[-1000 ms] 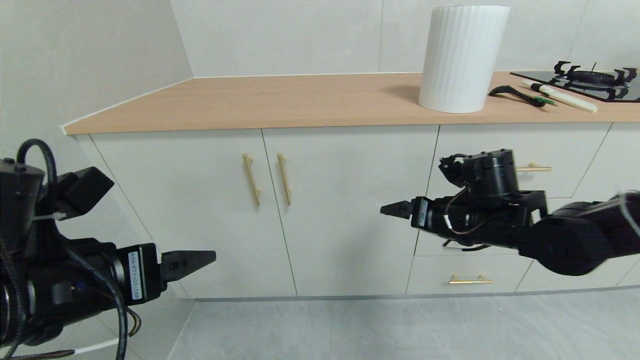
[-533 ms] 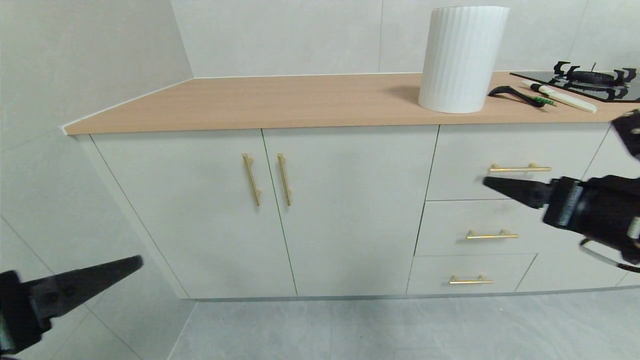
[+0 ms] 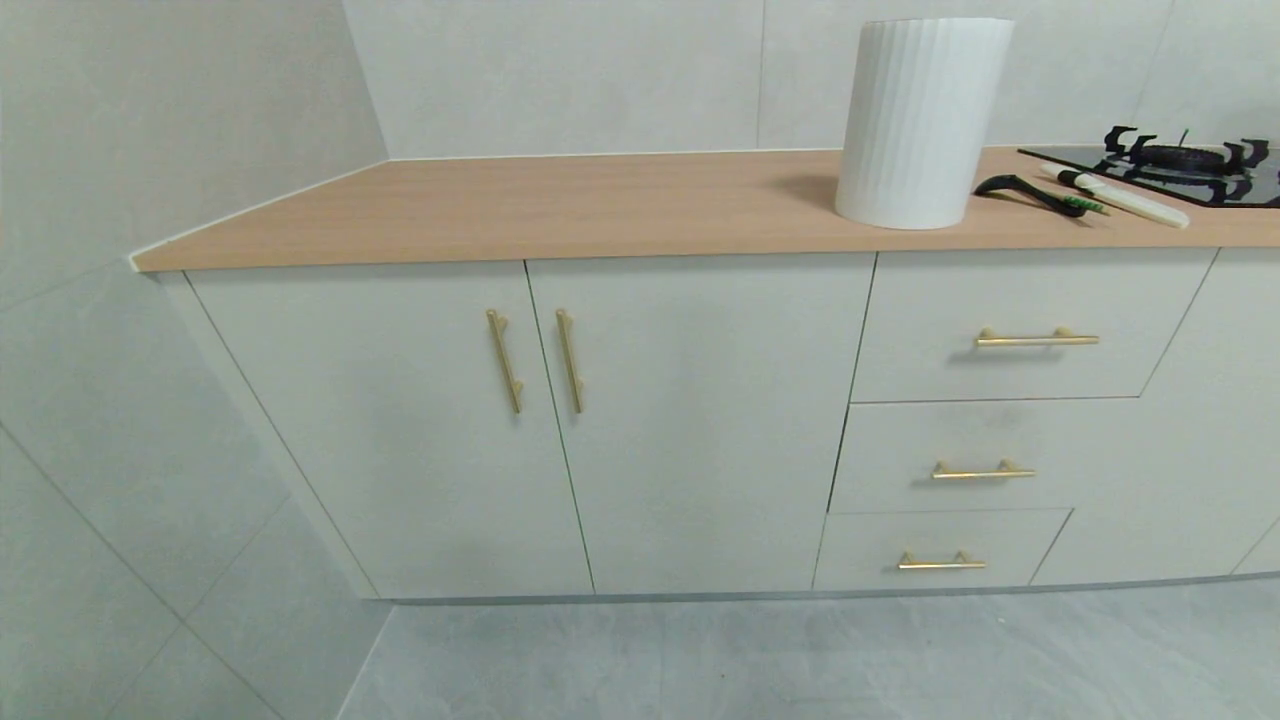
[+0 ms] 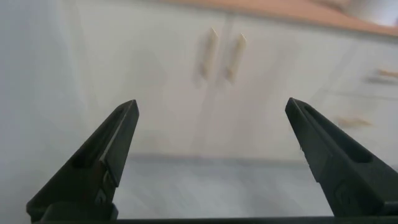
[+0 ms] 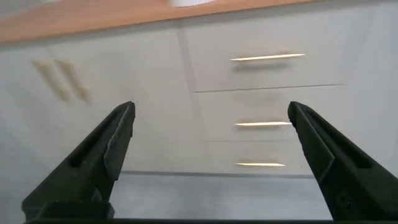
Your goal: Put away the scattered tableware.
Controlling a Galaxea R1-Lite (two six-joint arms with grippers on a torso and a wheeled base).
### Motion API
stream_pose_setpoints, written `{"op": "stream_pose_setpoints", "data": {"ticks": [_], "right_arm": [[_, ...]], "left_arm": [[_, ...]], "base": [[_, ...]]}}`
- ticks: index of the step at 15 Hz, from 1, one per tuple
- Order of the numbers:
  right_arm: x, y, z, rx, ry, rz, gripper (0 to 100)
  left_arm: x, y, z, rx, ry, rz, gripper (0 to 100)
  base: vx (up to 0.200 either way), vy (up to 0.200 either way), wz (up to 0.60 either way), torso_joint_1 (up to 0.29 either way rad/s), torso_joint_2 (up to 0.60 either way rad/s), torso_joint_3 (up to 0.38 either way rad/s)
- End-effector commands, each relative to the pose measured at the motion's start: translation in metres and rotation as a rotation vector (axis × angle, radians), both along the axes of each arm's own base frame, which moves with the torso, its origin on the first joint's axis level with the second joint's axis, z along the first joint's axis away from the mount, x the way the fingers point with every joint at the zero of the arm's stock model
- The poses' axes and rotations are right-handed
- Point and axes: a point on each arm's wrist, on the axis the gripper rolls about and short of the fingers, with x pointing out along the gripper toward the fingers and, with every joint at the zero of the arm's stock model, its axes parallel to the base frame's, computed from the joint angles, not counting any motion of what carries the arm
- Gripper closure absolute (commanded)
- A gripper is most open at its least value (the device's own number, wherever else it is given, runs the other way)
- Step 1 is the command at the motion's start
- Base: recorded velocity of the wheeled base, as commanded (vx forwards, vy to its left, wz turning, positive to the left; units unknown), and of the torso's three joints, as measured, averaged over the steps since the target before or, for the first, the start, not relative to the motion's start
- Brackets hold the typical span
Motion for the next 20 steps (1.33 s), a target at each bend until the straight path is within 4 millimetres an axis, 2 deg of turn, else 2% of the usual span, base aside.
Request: {"op": "stream_pose_setpoints", "data": {"ticks": [1,2,4,6,7,9,10,12,14,16,20], "right_arm": [[-0.059,-0.008,-0.028,-0.073,-0.124,-0.085,0],[-0.071,-0.007,-0.039,-0.133,-0.122,-0.138,0],[-0.080,0.000,-0.045,-0.145,-0.156,-0.217,0],[-0.080,0.001,-0.059,-0.146,-0.140,-0.220,0],[-0.077,0.000,-0.064,-0.140,-0.119,-0.222,0],[-0.069,0.000,-0.074,-0.138,-0.085,-0.227,0],[-0.057,0.000,-0.090,-0.143,-0.039,-0.221,0],[-0.033,0.000,-0.120,-0.145,-0.072,-0.213,0],[-0.024,0.002,-0.137,-0.150,-0.099,-0.144,0],[-0.023,0.002,-0.145,-0.153,-0.020,-0.121,0],[-0.023,0.003,-0.154,-0.141,0.071,-0.073,0]], "left_arm": [[-0.034,0.002,-0.010,0.034,-0.143,0.075,0],[-0.044,0.002,-0.016,0.054,-0.177,0.097,0],[-0.048,0.000,-0.023,0.055,-0.168,0.140,0],[-0.053,-0.006,-0.034,0.059,-0.182,0.225,0],[-0.055,-0.009,-0.047,0.080,-0.191,0.222,0],[-0.041,-0.008,-0.063,0.085,-0.123,0.295,0],[-0.033,-0.008,-0.074,0.087,-0.077,0.305,0],[-0.011,-0.008,-0.109,0.109,0.054,0.289,0],[0.007,-0.009,-0.134,0.115,0.049,0.219,0],[0.016,-0.010,-0.146,0.115,-0.007,0.179,0],[0.016,-0.011,-0.153,0.122,0.045,0.150,0]], "base": [[0.000,0.000,0.00,0.000,0.00,0.000],[0.000,0.000,0.00,0.000,0.00,0.000],[0.000,0.000,0.00,0.000,0.00,0.000],[0.000,0.000,0.00,0.000,0.00,0.000],[0.000,0.000,0.00,0.000,0.00,0.000],[0.000,0.000,0.00,0.000,0.00,0.000],[0.000,0.000,0.00,0.000,0.00,0.000],[0.000,0.000,0.00,0.000,0.00,0.000],[0.000,0.000,0.00,0.000,0.00,0.000],[0.000,0.000,0.00,0.000,0.00,0.000],[0.000,0.000,0.00,0.000,0.00,0.000]]}}
